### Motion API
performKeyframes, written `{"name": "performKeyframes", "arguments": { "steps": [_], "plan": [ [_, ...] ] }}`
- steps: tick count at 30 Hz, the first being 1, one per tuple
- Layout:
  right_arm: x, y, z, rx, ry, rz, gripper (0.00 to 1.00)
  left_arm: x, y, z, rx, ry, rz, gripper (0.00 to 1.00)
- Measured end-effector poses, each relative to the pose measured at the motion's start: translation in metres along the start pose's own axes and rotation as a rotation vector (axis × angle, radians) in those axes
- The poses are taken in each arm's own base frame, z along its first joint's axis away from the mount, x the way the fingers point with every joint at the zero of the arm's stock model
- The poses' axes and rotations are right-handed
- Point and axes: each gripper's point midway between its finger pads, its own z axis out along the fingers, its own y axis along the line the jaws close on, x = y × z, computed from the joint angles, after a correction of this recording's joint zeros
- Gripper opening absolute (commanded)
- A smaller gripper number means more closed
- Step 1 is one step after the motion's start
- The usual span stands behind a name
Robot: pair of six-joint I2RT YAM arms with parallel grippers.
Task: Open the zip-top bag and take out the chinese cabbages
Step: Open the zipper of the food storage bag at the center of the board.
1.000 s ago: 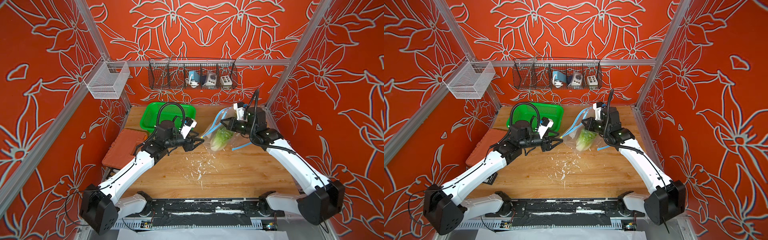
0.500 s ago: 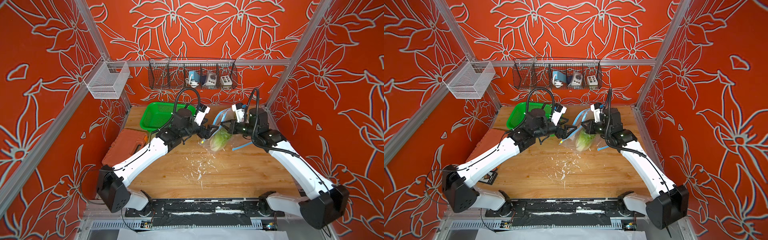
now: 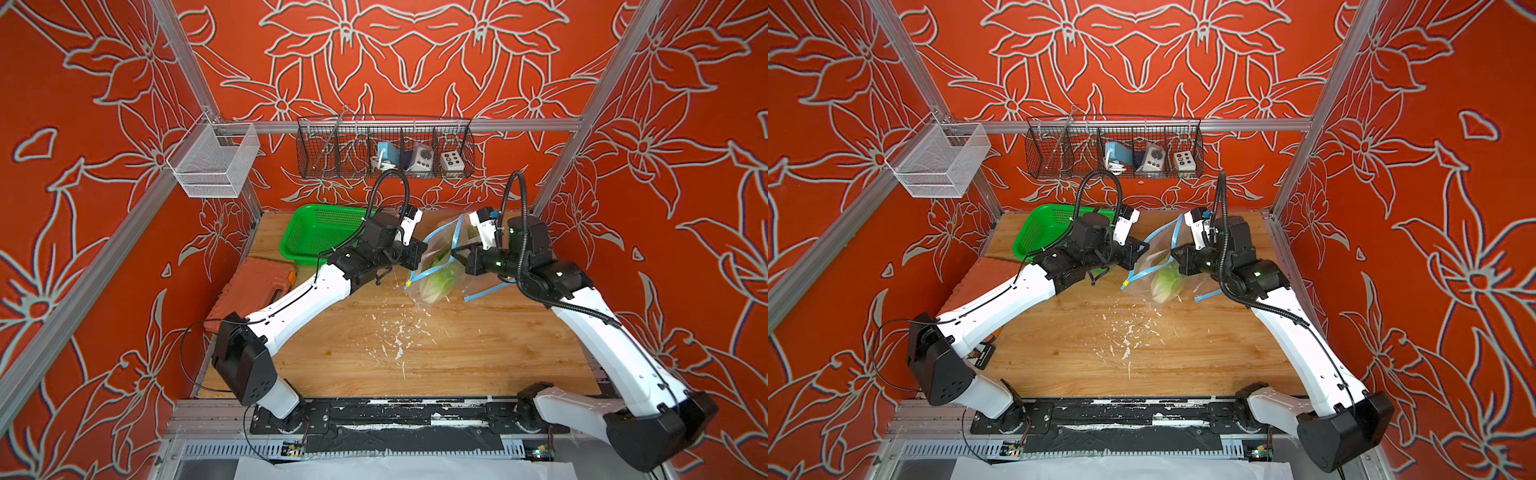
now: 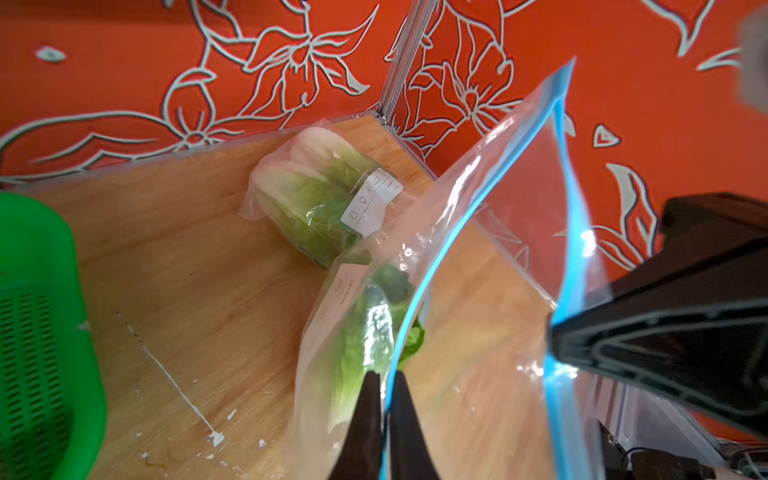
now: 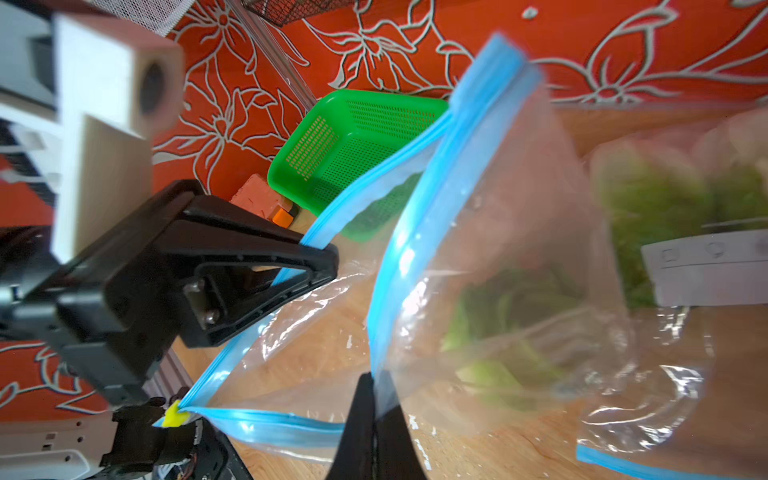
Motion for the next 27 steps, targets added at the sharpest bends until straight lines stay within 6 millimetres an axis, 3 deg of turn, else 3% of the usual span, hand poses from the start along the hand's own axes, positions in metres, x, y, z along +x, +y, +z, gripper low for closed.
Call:
{"name": "performKeyframes", "arguments": {
  "steps": [6, 10, 14, 21, 24, 25, 27],
  "plan": [
    [-0.031, 0.014, -0.056, 0.085, -0.037, -0.100, 0.00, 0.006, -0.024, -0.006, 0.101, -0.031, -0.126, 0.00],
    [-0.037, 0.018, -0.067, 0.116, 0.019, -0.155, 0.00, 0.012, -0.025, -0.018, 0.115, -0.068, -0.196, 0.00],
    [-0.019, 0.012, -0.042, 0.135, 0.165, -0.200, 0.00, 0.030, -0.012, -0.031, 0.076, -0.092, -0.263, 0.00],
    [0.043, 0.019, 0.034, 0.056, 0.432, -0.249, 0.00, 0.102, 0.027, -0.049, -0.044, -0.045, -0.329, 0.01],
    [0.059, 0.030, 0.047, -0.022, 0.449, -0.242, 0.00, 0.118, 0.044, -0.056, -0.108, -0.025, -0.336, 0.13],
    [0.061, 0.032, 0.051, -0.042, 0.445, -0.236, 0.00, 0.119, 0.050, -0.059, -0.129, -0.025, -0.336, 0.24],
    [0.065, 0.036, 0.058, -0.079, 0.436, -0.222, 0.00, 0.116, 0.060, -0.066, -0.168, -0.036, -0.327, 0.68]
  ]
}}
